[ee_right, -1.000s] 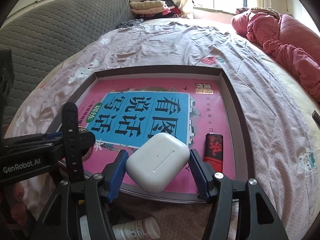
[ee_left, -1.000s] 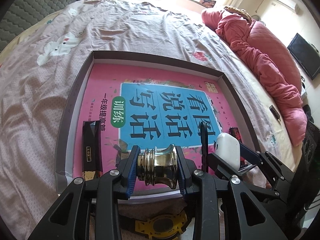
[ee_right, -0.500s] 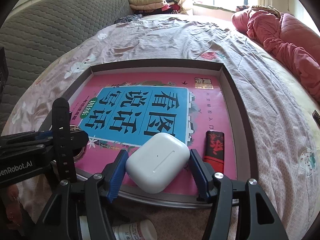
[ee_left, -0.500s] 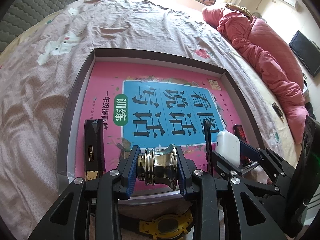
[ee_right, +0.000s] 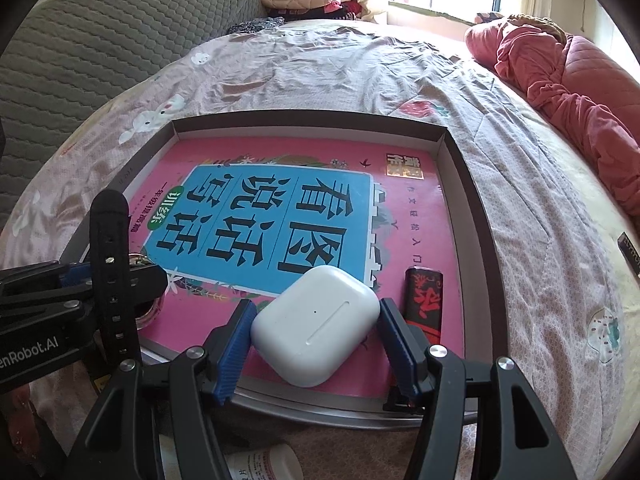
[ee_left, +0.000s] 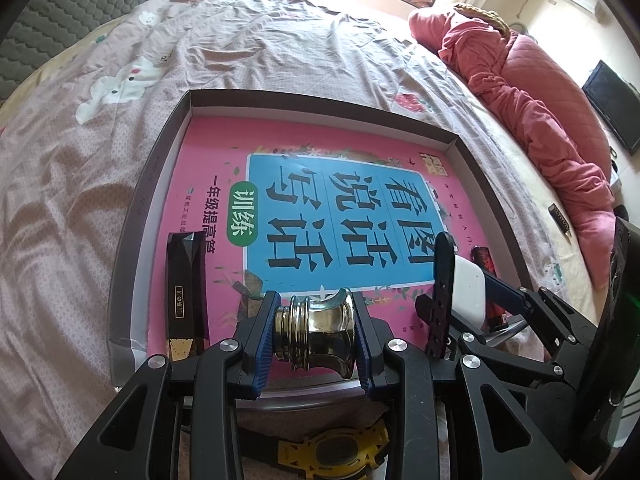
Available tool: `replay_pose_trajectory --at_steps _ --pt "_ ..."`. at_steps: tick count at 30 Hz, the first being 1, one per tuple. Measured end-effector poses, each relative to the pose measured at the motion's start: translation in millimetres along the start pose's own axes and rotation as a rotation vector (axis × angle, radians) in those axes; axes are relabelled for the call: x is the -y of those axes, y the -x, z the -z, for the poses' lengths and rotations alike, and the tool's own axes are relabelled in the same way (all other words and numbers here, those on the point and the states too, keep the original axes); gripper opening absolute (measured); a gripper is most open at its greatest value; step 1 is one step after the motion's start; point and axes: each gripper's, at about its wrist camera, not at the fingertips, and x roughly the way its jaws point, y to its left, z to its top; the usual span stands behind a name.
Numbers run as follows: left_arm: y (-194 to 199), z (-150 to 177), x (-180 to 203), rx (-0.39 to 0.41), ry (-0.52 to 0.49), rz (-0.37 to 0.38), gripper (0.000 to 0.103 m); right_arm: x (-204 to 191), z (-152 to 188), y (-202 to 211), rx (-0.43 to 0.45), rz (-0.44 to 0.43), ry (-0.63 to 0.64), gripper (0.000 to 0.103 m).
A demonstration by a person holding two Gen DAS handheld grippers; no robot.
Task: Organize rigid objects
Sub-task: 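Lower the earbud case into the tray and open the right tool while the left tool carries the fitting, then lower the silver fitting into the tray and open the left tool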
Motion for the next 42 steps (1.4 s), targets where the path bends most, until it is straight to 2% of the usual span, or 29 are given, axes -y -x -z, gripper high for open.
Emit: replay_pose_trajectory --at_steps 5,14,28,42 --pt "-1.1 0.8 -0.6 -0.006 0.011 -0.024 0.035 0.1 1.0 3.7 0.011 0.004 0.007 0.062" --pt "-0.4 4.0 -1.2 -0.011 0.056 -0.059 0.035 7.5 10.7 41.7 0.110 0.021 -0.030 0.062" --pt "3.0 5.9 -4.3 -0.029 0.102 -0.123 0.035 35.2 36.1 70.2 0.125 0.050 -0.154 0.063" --pt "14.0 10.6 -9.2 -0.033 0.128 -0.140 0.037 32.9 41.2 82.6 0.133 0.057 -0.155 0.063"
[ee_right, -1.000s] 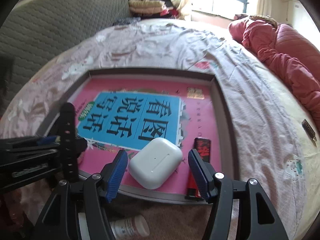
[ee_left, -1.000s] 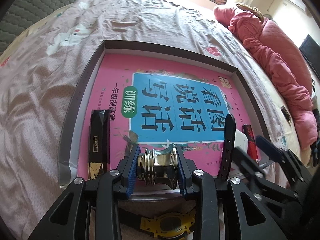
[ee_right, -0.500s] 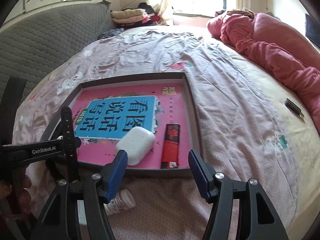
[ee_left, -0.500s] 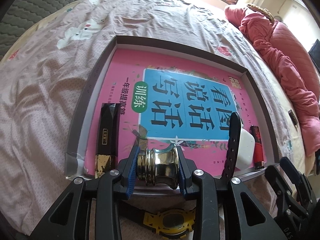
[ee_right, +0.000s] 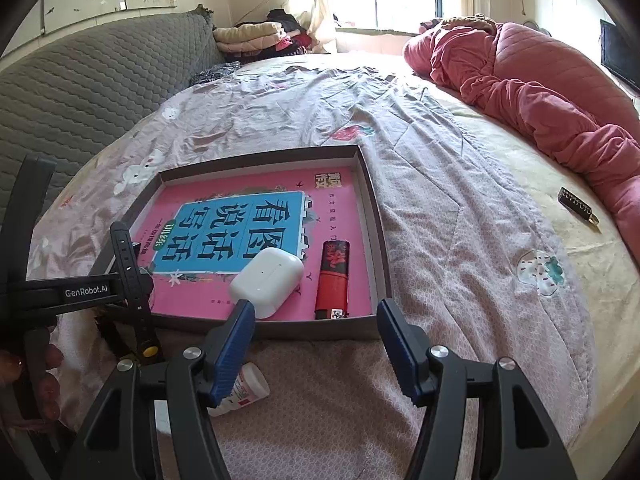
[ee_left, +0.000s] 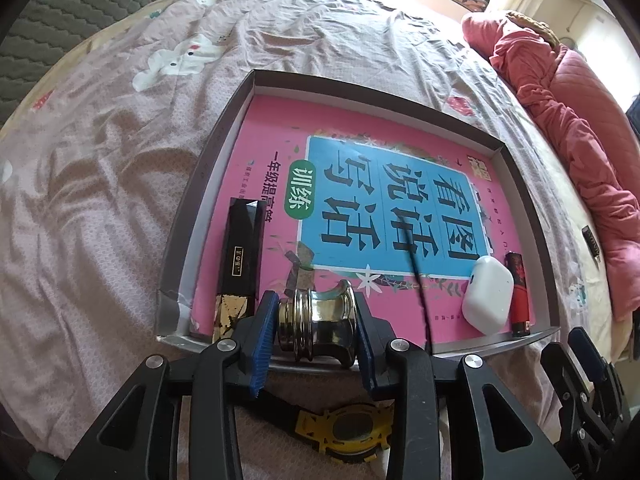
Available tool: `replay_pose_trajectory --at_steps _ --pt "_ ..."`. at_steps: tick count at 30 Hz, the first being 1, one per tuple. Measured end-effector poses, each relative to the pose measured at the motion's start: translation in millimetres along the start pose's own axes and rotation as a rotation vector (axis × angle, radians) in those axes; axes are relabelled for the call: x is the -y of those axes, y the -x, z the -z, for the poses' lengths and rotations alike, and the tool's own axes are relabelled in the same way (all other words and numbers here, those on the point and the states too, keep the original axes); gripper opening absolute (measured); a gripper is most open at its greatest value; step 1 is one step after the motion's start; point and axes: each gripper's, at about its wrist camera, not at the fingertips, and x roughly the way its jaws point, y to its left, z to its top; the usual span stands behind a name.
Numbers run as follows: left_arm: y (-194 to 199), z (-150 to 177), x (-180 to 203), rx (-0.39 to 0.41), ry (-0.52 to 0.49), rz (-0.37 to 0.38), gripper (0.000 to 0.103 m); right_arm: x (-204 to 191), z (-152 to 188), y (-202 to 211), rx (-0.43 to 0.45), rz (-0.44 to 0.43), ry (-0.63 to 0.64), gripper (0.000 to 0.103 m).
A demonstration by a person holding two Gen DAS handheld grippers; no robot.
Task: Organize rigid objects
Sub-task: 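Lower the silver fitting into the tray and open the left tool, then withdraw both open tools from the tray toward the watch and white cap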
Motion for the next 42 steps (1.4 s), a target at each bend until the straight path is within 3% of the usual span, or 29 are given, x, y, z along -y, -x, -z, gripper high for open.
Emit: replay_pose_trajectory --at_steps 42 --pt "49.4 15.9 -13.6 0.069 0.025 0.047 0.053 -17.4 -13.9 37.1 0.081 -0.023 0.026 0.064"
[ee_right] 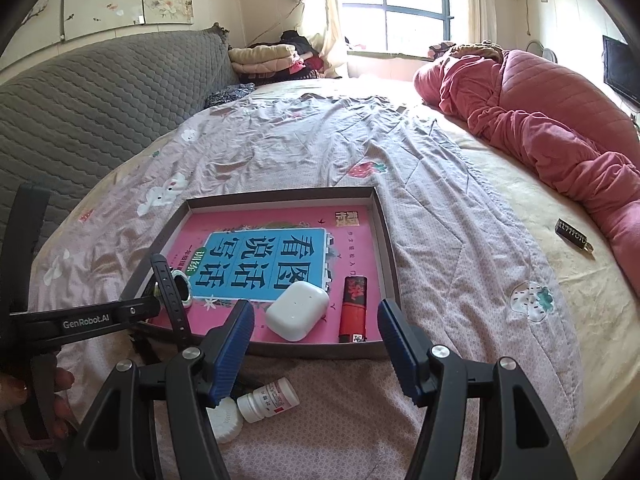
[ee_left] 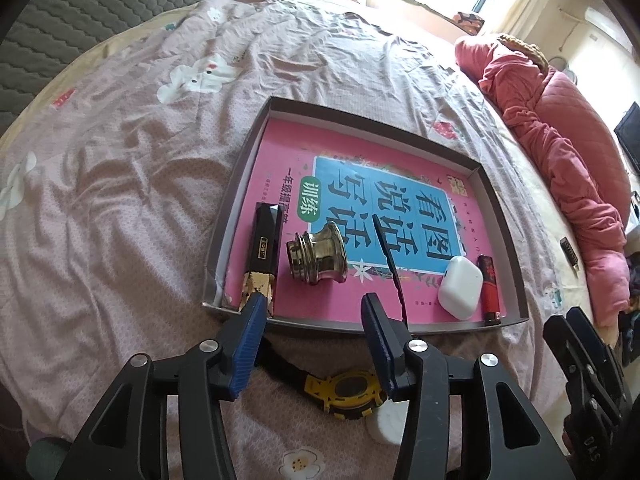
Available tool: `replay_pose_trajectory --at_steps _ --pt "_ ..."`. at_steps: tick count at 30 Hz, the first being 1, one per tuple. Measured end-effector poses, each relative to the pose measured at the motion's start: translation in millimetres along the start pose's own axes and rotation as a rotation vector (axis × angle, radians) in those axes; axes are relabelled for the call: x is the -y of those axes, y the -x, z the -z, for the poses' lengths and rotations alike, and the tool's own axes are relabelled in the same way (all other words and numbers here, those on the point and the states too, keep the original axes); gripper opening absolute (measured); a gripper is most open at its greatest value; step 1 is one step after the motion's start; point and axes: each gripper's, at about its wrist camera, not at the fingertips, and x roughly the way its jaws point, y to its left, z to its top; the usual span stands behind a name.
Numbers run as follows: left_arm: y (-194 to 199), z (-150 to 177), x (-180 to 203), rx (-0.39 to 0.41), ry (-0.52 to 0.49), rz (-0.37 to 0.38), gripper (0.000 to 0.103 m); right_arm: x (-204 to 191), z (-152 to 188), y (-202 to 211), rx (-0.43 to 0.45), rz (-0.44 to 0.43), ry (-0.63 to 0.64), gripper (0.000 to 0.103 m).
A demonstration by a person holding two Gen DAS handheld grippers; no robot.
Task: Organize rigid objects
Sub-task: 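Withdraw both open tools from the tray toward the watch and white cap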
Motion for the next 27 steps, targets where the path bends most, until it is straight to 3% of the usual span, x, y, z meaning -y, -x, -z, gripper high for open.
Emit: replay_pose_trajectory --at_steps 14,27 --pt "40.6 4.1 6.1 0.089 -0.036 -0.026 0.059 -6.9 0.2 15.4 0.033 -0.016 0.009 0.064" --pt "65.0 12.8 9.9 0.118 -0.040 -0.005 0.060 -4.3 0.1 34.5 0.063 -0.024 0.018 0.064"
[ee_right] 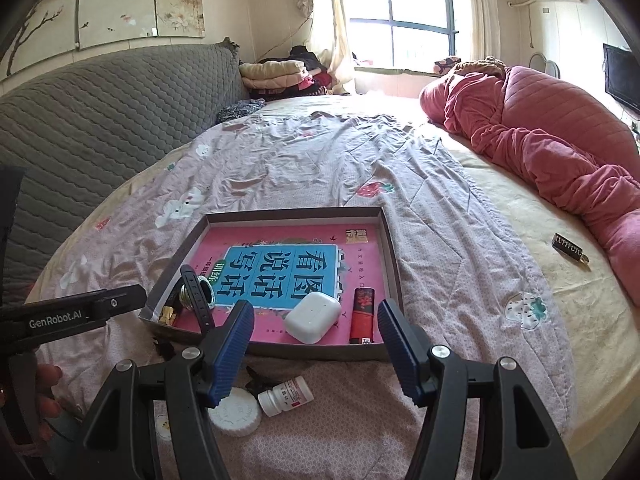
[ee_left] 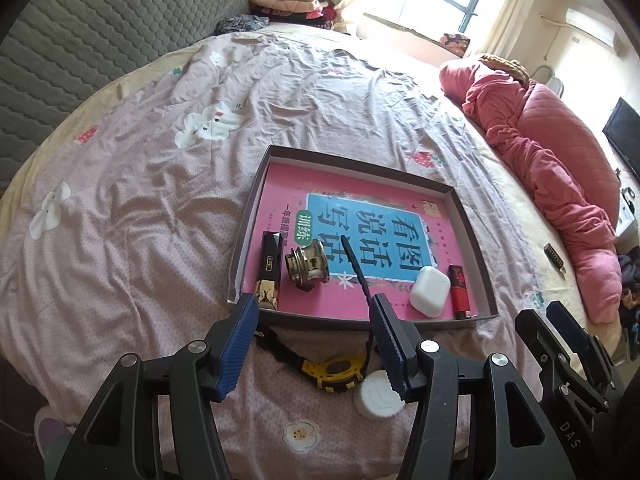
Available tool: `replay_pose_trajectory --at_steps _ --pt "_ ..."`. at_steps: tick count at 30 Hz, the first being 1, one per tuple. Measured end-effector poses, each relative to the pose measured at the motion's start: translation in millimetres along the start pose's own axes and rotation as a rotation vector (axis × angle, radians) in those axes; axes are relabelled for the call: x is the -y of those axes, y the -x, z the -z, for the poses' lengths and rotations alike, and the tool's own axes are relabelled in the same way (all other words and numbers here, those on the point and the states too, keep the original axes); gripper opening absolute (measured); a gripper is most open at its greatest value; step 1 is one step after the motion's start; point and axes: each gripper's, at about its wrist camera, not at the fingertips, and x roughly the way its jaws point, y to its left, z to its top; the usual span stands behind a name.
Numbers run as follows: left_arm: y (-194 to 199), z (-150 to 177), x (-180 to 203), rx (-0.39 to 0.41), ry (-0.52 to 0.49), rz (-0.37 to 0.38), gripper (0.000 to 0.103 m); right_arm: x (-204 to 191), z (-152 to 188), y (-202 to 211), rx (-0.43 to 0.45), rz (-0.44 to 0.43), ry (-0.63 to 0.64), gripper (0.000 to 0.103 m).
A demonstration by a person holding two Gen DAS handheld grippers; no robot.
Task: Organize rigid objects
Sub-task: 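Withdraw both open tools from the tray toward the watch and white cap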
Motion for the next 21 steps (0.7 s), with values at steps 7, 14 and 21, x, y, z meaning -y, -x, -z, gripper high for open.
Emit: replay_pose_trajectory --at_steps 7,14,21 --pt "12.9 10.3 0.6 0.009 -0.009 0.008 0.060 4.9 9.2 6.4 -0.006 -0.002 0.000 0.064" --pt "14.2 29.3 -1.5 -0.015 -0.021 0.005 0.060 2.3 28.0 9.2 -0.037 -0.014 0.007 0.064" --pt "10.2 47.5 -1.8 -0.047 -0.035 0.004 0.060 -6.4 48.9 10.8 -0.076 -0.042 0.020 0.064"
